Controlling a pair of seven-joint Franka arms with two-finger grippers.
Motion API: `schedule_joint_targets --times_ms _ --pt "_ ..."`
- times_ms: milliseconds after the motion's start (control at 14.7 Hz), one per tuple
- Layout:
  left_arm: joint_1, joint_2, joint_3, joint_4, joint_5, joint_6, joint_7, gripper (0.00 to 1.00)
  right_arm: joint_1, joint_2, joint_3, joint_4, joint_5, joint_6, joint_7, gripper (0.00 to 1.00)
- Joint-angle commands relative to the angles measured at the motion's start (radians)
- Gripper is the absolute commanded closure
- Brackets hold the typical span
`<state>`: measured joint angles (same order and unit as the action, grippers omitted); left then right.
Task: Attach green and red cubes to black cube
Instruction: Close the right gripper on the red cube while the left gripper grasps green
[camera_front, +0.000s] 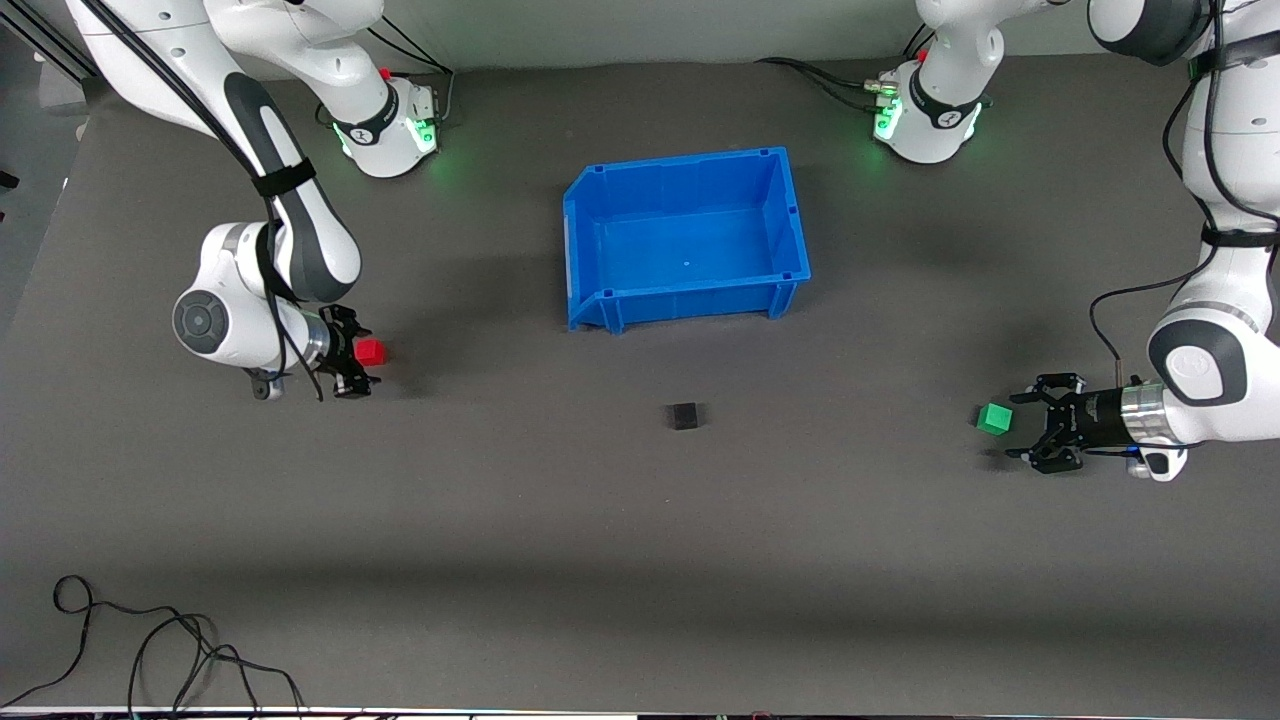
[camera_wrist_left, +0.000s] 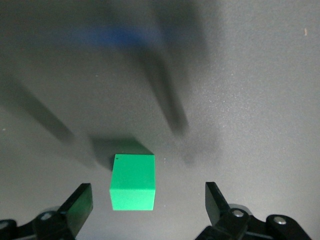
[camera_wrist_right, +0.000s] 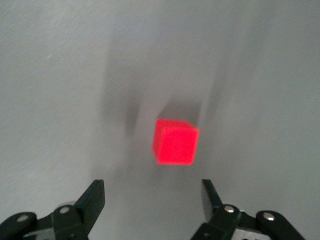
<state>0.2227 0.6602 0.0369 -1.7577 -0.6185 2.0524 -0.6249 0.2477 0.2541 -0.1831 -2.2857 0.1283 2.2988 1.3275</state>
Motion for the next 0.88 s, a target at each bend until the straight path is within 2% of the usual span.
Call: schedule_joint_targets --times_ms 0,136,204,476,544,680,748,816 --pt "-0.016 0.012 0.011 0.009 0.01 0.003 0.01 0.0 0.009 -0.043 -0.007 -0.098 -0.062 0.114 0.082 0.14" --pt "-0.019 0.013 0.011 0.006 0.04 -0.005 0.01 0.01 0.01 -0.02 -0.007 -0.119 -0.064 0.16 0.09 0.14" --pt "-0.019 0.012 0.011 0.006 0.048 -0.011 0.01 0.07 0.009 -0.009 -0.007 -0.13 -0.065 0.191 0.088 0.14" --pt "-0.019 0.009 0.012 0.004 0.062 -0.018 0.01 0.48 0.009 0.019 -0.025 -0.133 -0.088 0.261 0.087 0.14" --pt "-0.019 0.007 0.011 0.004 0.062 -0.018 0.01 0.53 0.009 0.028 -0.025 -0.135 -0.088 0.264 0.087 0.15" --pt "-0.019 0.003 0.011 0.007 0.062 -0.028 0.008 0.62 0.009 0.031 -0.025 -0.136 -0.088 0.263 0.087 0.31" --pt "-0.019 0.001 0.011 0.009 0.062 -0.028 0.005 0.64 0.009 0.031 -0.025 -0.135 -0.088 0.261 0.088 0.33" --pt "-0.019 -0.001 0.011 0.012 0.062 -0.029 -0.001 0.67 0.009 0.031 -0.025 -0.135 -0.088 0.261 0.088 0.39"
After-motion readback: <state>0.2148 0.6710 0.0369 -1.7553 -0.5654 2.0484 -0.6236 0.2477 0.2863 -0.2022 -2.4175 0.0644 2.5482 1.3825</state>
